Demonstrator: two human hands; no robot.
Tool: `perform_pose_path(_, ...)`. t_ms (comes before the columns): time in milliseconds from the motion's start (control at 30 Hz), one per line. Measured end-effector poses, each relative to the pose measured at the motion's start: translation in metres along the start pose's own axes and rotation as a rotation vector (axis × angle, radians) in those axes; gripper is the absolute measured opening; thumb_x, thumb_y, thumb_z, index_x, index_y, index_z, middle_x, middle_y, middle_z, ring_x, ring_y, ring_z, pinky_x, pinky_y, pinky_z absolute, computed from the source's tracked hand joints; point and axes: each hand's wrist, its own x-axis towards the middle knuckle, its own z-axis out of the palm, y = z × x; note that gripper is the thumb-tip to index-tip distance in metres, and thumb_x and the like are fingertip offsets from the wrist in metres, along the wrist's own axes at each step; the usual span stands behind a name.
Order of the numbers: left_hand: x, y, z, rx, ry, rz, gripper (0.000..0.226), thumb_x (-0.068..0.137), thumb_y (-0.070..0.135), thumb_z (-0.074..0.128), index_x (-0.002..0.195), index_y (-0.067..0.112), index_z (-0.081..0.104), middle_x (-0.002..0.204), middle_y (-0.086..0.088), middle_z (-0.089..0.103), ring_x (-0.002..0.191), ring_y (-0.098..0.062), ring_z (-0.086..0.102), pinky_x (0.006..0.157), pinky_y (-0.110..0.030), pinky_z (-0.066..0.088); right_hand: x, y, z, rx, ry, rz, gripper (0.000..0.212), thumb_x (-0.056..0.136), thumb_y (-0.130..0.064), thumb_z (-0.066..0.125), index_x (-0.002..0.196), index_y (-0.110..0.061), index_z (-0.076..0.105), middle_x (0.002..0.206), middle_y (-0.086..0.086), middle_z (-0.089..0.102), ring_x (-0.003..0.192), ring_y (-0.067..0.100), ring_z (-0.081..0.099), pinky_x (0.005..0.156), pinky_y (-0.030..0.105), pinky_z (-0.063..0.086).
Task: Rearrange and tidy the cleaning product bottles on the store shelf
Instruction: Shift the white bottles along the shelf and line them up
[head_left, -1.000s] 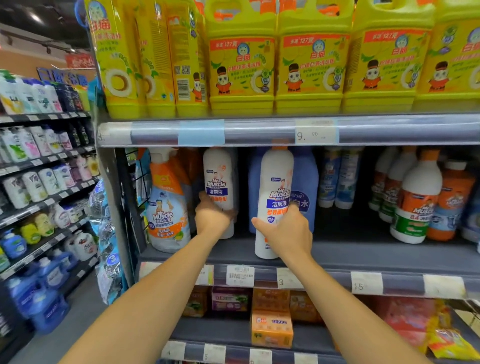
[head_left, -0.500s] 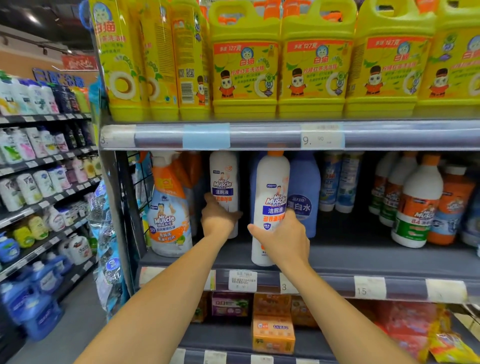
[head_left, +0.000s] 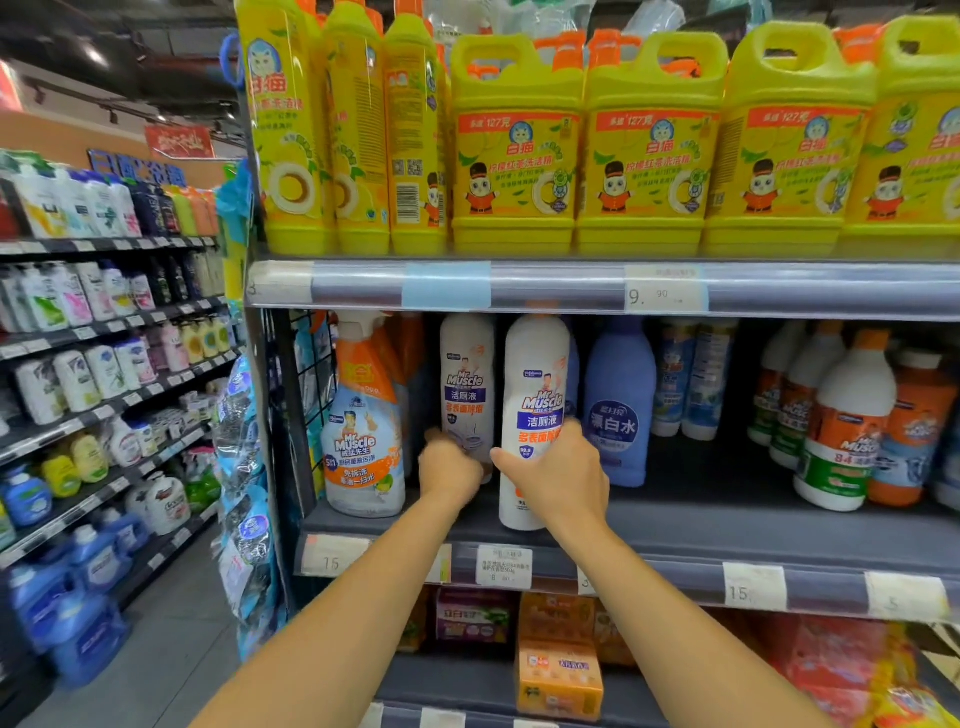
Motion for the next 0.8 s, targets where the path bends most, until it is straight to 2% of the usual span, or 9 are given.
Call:
perform_pose_path(100, -0.032, -0.019, -0.014, 0.104, -0.030, 0.134, 0.044, 0.087, 0.007, 0.063, 0.128, 0.008, 0.048, 0.130, -0.013, 0.056, 0.118, -0.029, 0.055, 0.089, -0.030, 0.045, 0.000, -0.005, 0.011, -0.014, 0.000, 0.001, 0.061, 0.059, -0.060, 0.077, 0.094, -0.023, 0.042, 0.082, -0.010, 0.053, 0.073, 0.011, 0.052, 0.058, 0.025, 0.038)
perform_pose_path(167, -0.056, -0.036, -0.028, 0.188, -0.019, 0.306, 0.038, 0.090, 0.005, 0.059, 0.126, 0.013, 0.055, 0.124, -0.005, 0.058, 0.113, -0.021, 0.057, 0.088, -0.022, 0.041, -0.001, -0.011, 0.021, -0.023, -0.014, -0.016, 0.062, 0.060, -0.061, 0.077, 0.094, -0.023, 0.043, 0.083, -0.009, 0.053, 0.075, 0.013, 0.055, 0.059, 0.026, 0.039)
perform_pose_path(267, -0.076, -0.068, -0.053, 0.455, 0.081, 0.660, 0.017, 0.086, 0.022, 0.062, 0.102, 0.017, 0.065, 0.100, 0.002, 0.063, 0.094, -0.018, 0.061, 0.080, -0.027, 0.046, -0.005, -0.022, 0.037, -0.036, -0.026, -0.035, 0.065, 0.059, -0.062, 0.076, 0.098, -0.020, 0.044, 0.089, -0.004, 0.059, 0.084, 0.019, 0.063, 0.064, 0.029, 0.044)
perform_pose_path(300, -0.077, -0.078, -0.060, 0.565, 0.094, 0.737, 0.022, 0.083, 0.031, 0.064, 0.100, 0.017, 0.066, 0.098, 0.002, 0.064, 0.091, -0.020, 0.061, 0.079, -0.031, 0.048, -0.007, -0.025, 0.042, -0.038, -0.019, -0.042, 0.066, 0.059, -0.062, 0.076, 0.098, -0.020, 0.045, 0.091, -0.002, 0.061, 0.085, 0.020, 0.064, 0.063, 0.029, 0.044)
perform_pose_path(400, -0.072, -0.099, -0.069, 0.773, 0.047, 0.752, 0.056, 0.074, 0.059, 0.061, 0.112, 0.018, 0.065, 0.107, 0.001, 0.063, 0.100, -0.022, 0.060, 0.090, -0.038, 0.048, -0.009, -0.033, 0.054, -0.045, 0.015, -0.046, 0.068, 0.058, -0.061, 0.076, 0.100, -0.018, 0.045, 0.093, 0.000, 0.065, 0.085, 0.023, 0.066, 0.061, 0.027, 0.039)
perform_pose_path(467, -0.067, -0.105, -0.069, 0.838, 0.047, 0.770, 0.068, 0.070, 0.069, 0.057, 0.117, 0.020, 0.063, 0.111, 0.003, 0.063, 0.106, -0.021, 0.058, 0.096, -0.038, 0.047, -0.009, -0.037, 0.060, -0.056, 0.033, -0.044, 0.070, 0.057, -0.063, 0.075, 0.101, -0.017, 0.045, 0.094, 0.001, 0.066, 0.085, 0.024, 0.066, 0.061, 0.026, 0.039)
perform_pose_path(667, -0.062, -0.115, -0.066, 0.798, 0.106, 0.811, 0.067, 0.070, 0.073, 0.055, 0.115, 0.023, 0.059, 0.112, 0.004, 0.061, 0.105, -0.020, 0.056, 0.097, -0.038, 0.044, -0.006, -0.038, 0.070, -0.079, 0.047, -0.048, 0.078, 0.055, -0.065, 0.075, 0.108, -0.016, 0.045, 0.098, 0.002, 0.066, 0.089, 0.025, 0.067, 0.062, 0.028, 0.042)
perform_pose_path(800, -0.063, -0.116, -0.064, 0.757, 0.117, 0.825, 0.065, 0.070, 0.071, 0.057, 0.112, 0.022, 0.060, 0.107, 0.006, 0.060, 0.100, -0.020, 0.055, 0.095, -0.038, 0.043, -0.007, -0.032, 0.070, -0.058, -0.042, -0.034, 0.076, 0.054, -0.062, 0.078, 0.105, -0.018, 0.041, 0.100, 0.002, 0.064, 0.092, 0.024, 0.065, 0.067, 0.034, 0.049)
